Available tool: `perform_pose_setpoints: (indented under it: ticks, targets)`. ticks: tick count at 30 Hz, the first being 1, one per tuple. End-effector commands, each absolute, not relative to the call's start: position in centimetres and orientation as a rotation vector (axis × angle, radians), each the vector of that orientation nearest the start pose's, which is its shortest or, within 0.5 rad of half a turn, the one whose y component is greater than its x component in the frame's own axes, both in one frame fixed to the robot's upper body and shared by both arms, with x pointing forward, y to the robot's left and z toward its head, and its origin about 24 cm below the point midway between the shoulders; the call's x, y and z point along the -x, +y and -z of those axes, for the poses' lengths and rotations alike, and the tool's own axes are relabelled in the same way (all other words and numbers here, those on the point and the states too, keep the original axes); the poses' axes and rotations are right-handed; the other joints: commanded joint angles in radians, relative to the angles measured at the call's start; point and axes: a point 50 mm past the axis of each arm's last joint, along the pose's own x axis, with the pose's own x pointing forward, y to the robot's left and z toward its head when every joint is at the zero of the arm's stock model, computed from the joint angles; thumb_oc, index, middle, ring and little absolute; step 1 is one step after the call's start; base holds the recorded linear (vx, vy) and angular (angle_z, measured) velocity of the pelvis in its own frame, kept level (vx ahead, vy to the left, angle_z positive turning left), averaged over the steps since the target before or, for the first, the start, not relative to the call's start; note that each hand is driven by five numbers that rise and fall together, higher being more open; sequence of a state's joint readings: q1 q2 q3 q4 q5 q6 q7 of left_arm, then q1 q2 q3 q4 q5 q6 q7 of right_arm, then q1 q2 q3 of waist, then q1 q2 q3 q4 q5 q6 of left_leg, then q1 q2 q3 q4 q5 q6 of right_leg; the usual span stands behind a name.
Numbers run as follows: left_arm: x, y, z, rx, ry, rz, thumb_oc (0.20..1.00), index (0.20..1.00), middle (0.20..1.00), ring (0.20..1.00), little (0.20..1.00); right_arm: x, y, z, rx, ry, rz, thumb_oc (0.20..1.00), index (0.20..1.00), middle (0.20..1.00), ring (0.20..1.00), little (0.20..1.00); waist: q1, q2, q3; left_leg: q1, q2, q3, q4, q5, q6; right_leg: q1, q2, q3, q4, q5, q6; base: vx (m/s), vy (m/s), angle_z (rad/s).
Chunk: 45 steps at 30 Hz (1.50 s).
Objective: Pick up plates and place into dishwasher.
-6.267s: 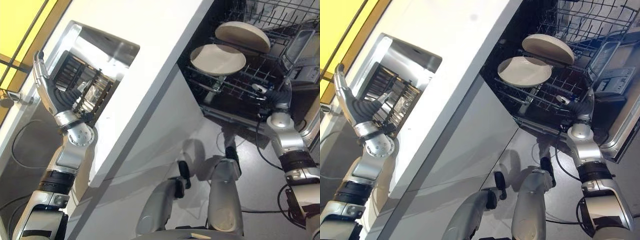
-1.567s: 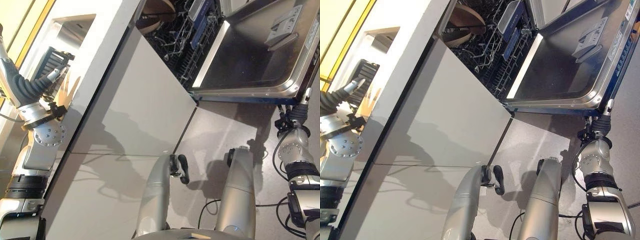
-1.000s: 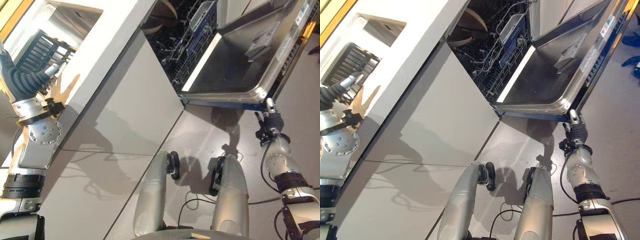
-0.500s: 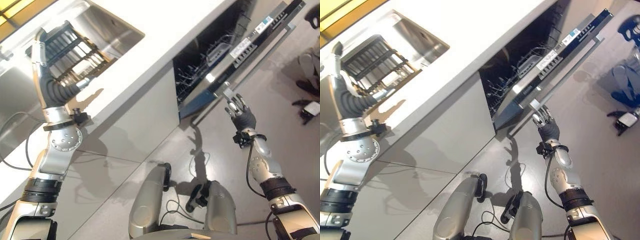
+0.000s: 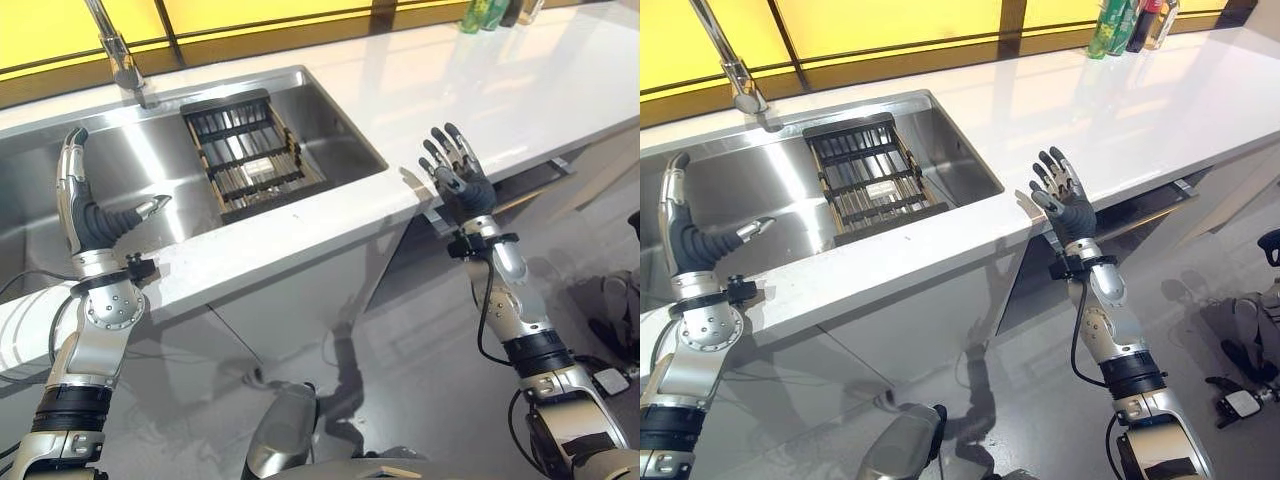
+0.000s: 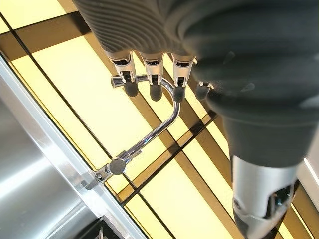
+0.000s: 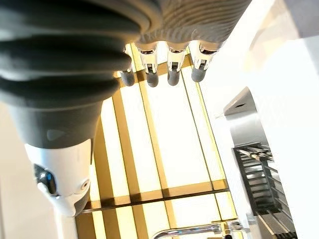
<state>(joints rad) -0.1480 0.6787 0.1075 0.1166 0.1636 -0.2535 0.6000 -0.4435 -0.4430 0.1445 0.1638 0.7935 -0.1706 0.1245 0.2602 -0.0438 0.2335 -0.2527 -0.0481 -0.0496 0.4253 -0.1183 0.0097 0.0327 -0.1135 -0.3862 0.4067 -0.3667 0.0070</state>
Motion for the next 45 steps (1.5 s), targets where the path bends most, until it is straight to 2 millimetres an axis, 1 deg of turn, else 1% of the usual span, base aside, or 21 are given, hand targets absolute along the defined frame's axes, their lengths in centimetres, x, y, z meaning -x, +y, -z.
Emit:
perform_pose_setpoints:
  ticks: [1, 9, 13, 15, 18, 19, 21, 23, 24, 26, 27, 28, 29, 30, 32, 33, 34, 35, 37, 40, 45]
  targets:
    - [-25.3, 29.7, -16.4, -0.725, -0.616, -0.586, 1.0, 1.0, 1.0, 1.0, 1.0, -31.8, -17.7, -18.4, -0.27, -0.51, -0.345, 1.0, 1.0, 1.0, 1.0, 1.0, -0.018, -0.024, -0.096, 0.113, 0.03, -0.006, -0.227, 0.052, -0.022, 0.041, -0.059, 0.055, -0.089, 0.195, 0.039, -0.07, -0.015, -0.12]
    - [-25.2, 28.8, -15.0, -0.653, -0.585, -0.547, 1.0, 1.0, 1.0, 1.0, 1.0, -29.8, -17.1, -17.8, -0.221, -0.509, -0.35, 1.0, 1.0, 1.0, 1.0, 1.0, -0.06, -0.028, -0.117, 0.158, 0.051, 0.019, -0.274, 0.066, -0.031, 0.046, -0.047, 0.072, -0.149, 0.229, 0.048, -0.06, 0.0, -0.1]
    - [-25.7, 27.4, -15.3, -0.531, -0.611, -0.519, 1.0, 1.0, 1.0, 1.0, 1.0, -28.3, -15.2, -19.5, -0.143, -0.612, -0.423, 1.0, 1.0, 1.0, 1.0, 1.0, -0.08, -0.022, -0.116, 0.168, 0.045, 0.019, -0.271, 0.057, -0.029, 0.039, -0.056, 0.087, -0.166, 0.237, 0.057, -0.04, 0.061, -0.14]
    - [-25.9, 26.3, -15.4, -0.425, -0.619, -0.465, 1.0, 1.0, 1.0, 1.0, 1.0, -28.2, -14.4, -20.5, -0.11, -0.65, -0.431, 1.0, 1.0, 1.0, 1.0, 1.0, -0.077, -0.023, -0.12, 0.173, 0.036, 0.015, -0.269, 0.049, -0.023, 0.036, -0.064, 0.091, -0.152, 0.242, 0.062, -0.01, 0.118, -0.07]
    - [-25.7, 24.7, -15.9, -0.386, -0.665, -0.401, 1.0, 1.0, 1.0, 1.0, 1.0, -28.2, -14.1, -21.6, -0.072, -0.682, -0.412, 1.0, 1.0, 1.0, 1.0, 1.0, -0.068, -0.028, -0.121, 0.163, 0.018, 0.021, -0.258, 0.04, 0.003, 0.022, -0.056, 0.094, -0.069, 0.224, 0.066, -0.01, 0.124, -0.19]
    - [-25.6, 24.5, -16.1, -0.367, -0.677, -0.389, 1.0, 1.0, 1.0, 1.0, 1.0, -27.9, -14.2, -21.7, -0.075, -0.689, -0.425, 1.0, 1.0, 1.0, 1.0, 1.0, -0.068, -0.03, -0.116, 0.163, 0.006, 0.026, -0.249, 0.031, 0.022, 0.008, -0.06, 0.106, 0.042, 0.246, 0.073, -0.06, 0.171, -0.15]
    - [-25.4, 24.3, -16.3, -0.342, -0.686, -0.37, 1.0, 1.0, 1.0, 1.0, 1.0, -27.4, -14.6, -21.9, -0.052, -0.716, -0.422, 1.0, 1.0, 1.0, 1.0, 1.0, -0.072, -0.019, -0.113, 0.162, 0.004, 0.026, -0.252, 0.039, 0.043, -0.034, -0.057, 0.139, 0.182, 0.306, 0.077, -0.07, 0.15, -0.08]
    - [-25.4, 24.1, -16.5, -0.324, -0.693, -0.364, 1.0, 1.0, 1.0, 1.0, 1.0, -27.0, -14.6, -21.8, -0.059, -0.728, -0.447, 1.0, 1.0, 1.0, 1.0, 1.0, -0.072, -0.02, -0.111, 0.152, 0.0, 0.031, -0.246, 0.042, 0.051, -0.024, -0.037, 0.18, 0.224, 0.33, 0.079, -0.02, 0.041, 0.1]
    - [-25.5, 24.2, -16.6, -0.319, -0.695, -0.361, 1.0, 1.0, 1.0, 1.0, 1.0, -26.8, -14.5, -21.7, -0.066, -0.733, -0.456, 1.0, 1.0, 1.0, 1.0, 1.0, -0.074, -0.025, -0.111, 0.154, -0.005, 0.027, -0.25, 0.044, 0.05, -0.024, -0.032, 0.206, 0.217, 0.357, 0.084, 0.02, -0.048, -0.03]
    - [-25.7, 24.1, -17.0, -0.293, -0.7, -0.359, 1.0, 1.0, 1.0, 1.0, 1.0, -26.8, -14.4, -21.7, -0.068, -0.742, -0.466, 1.0, 1.0, 1.0, 1.0, 1.0, -0.081, -0.032, -0.11, 0.146, -0.012, 0.012, -0.248, 0.048, 0.043, -0.015, 0.005, 0.246, 0.143, 0.332, 0.076, 0.08, -0.114, -0.02]
    - [-26.1, 23.6, -17.2, -0.269, -0.704, -0.342, 1.0, 1.0, 1.0, 1.0, 1.0, -26.8, -14.6, -21.7, -0.065, -0.736, -0.464, 1.0, 1.0, 1.0, 1.0, 1.0, -0.088, -0.053, -0.113, 0.115, -0.04, -0.028, -0.226, 0.052, 0.031, 0.01, 0.036, 0.286, 0.0, 0.291, 0.066, 0.15, -0.197, 0.1]
    - [-26.4, 23.1, -17.3, -0.251, -0.704, -0.328, 1.0, 1.0, 1.0, 1.0, 1.0, -27.1, -14.5, -21.8, -0.062, -0.735, -0.461, 1.0, 1.0, 1.0, 1.0, 1.0, -0.092, -0.064, -0.114, 0.122, -0.052, -0.056, -0.227, 0.05, 0.02, 0.002, 0.008, 0.29, -0.099, 0.298, 0.065, 0.15, -0.223, 0.36]
    - [-26.7, 22.7, -17.4, -0.24, -0.705, -0.32, 1.0, 1.0, 1.0, 1.0, 1.0, -27.4, -14.3, -22.0, -0.063, -0.737, -0.464, 1.0, 1.0, 1.0, 1.0, 1.0, -0.1, -0.062, -0.115, 0.135, -0.049, -0.073, -0.236, 0.05, 0.012, -0.004, 0.0, 0.295, -0.146, 0.292, 0.066, 0.11, -0.268, 0.6]
    - [-27.0, 21.9, -17.3, -0.227, -0.713, -0.302, 1.0, 1.0, 1.0, 1.0, 1.0, -27.8, -14.3, -22.1, -0.06, -0.736, -0.454, 1.0, 1.0, 1.0, 1.0, 1.0, -0.118, -0.057, -0.119, 0.151, -0.045, -0.106, -0.248, 0.04, 0.004, -0.02, 0.006, 0.349, -0.215, 0.282, 0.07, 0.08, -0.24, 0.78]
    - [-27.2, 21.1, -17.3, -0.204, -0.712, -0.275, 1.0, 1.0, 1.0, 1.0, 1.0, -27.9, -14.5, -22.2, -0.057, -0.736, -0.438, 1.0, 1.0, 1.0, 1.0, 1.0, -0.135, -0.054, -0.126, 0.159, -0.046, -0.139, -0.258, 0.031, 0.003, -0.027, 0.012, 0.405, -0.252, 0.294, 0.08, 0.07, -0.208, 1.0]
    - [-27.3, 20.3, -17.2, -0.168, -0.704, -0.236, 1.0, 1.0, 1.0, 1.0, 1.0, -27.9, -14.8, -22.3, -0.058, -0.733, -0.419, 1.0, 1.0, 1.0, 1.0, 1.0, -0.148, -0.052, -0.136, 0.157, -0.049, -0.169, -0.271, 0.039, 0.001, -0.039, 0.022, 0.463, -0.27, 0.316, 0.087, 0.04, -0.135, 1.26]
    - [-27.3, 20.3, -17.2, -0.168, -0.703, -0.235, 1.0, 1.0, 1.0, 1.0, 1.0, -27.9, -14.8, -22.3, -0.058, -0.733, -0.419, 1.0, 1.0, 1.0, 1.0, 1.0, -0.15, -0.051, -0.137, 0.156, -0.049, -0.171, -0.271, 0.039, 0.001, -0.039, 0.022, 0.461, -0.271, 0.316, 0.087, 0.1, -0.223, 1.17]
    - [-27.4, 19.6, -17.0, -0.128, -0.696, -0.197, 1.0, 1.0, 1.0, 1.0, 1.0, -27.9, -15.2, -22.4, -0.058, -0.722, -0.399, 1.0, 1.0, 1.0, 1.0, 1.0, -0.166, -0.054, -0.151, 0.162, -0.047, -0.204, -0.282, 0.034, -0.005, -0.046, 0.036, 0.523, -0.283, 0.332, 0.093, 0.12, -0.187, 1.07]
    - [-27.4, 19.1, -17.1, -0.095, -0.685, -0.174, 1.0, 1.0, 1.0, 1.0, 1.0, -27.8, -15.5, -22.5, -0.063, -0.71, -0.386, 1.0, 1.0, 1.0, 1.0, 1.0, -0.179, -0.058, -0.165, 0.167, -0.037, -0.23, -0.296, 0.035, -0.013, -0.051, 0.041, 0.55, -0.303, 0.34, 0.097, 0.15, -0.241, 1.34]
    - [-27.5, 18.6, -17.3, -0.063, -0.678, -0.155, 1.0, 1.0, 1.0, 1.0, 1.0, -27.8, -15.7, -22.3, -0.062, -0.691, -0.368, 1.0, 1.0, 1.0, 1.0, 1.0, -0.18, -0.064, -0.177, 0.167, -0.019, -0.252, -0.296, 0.03, -0.03, -0.042, 0.044, 0.546, -0.326, 0.332, 0.092, 0.07, -0.194, 1.09]
    - [-26.4, 19.3, -17.3, -0.016, -0.667, -0.148, 1.0, 1.0, 1.0, 1.0, 1.0, -27.5, -14.8, -21.7, -0.07, -0.659, -0.392, 1.0, 1.0, 1.0, 1.0, 1.0, -0.141, -0.066, -0.179, 0.152, 0.054, -0.259, -0.297, 0.065, -0.079, -0.018, 0.038, 0.44, -0.369, 0.33, 0.07, 0.03, -0.253, 0.79]
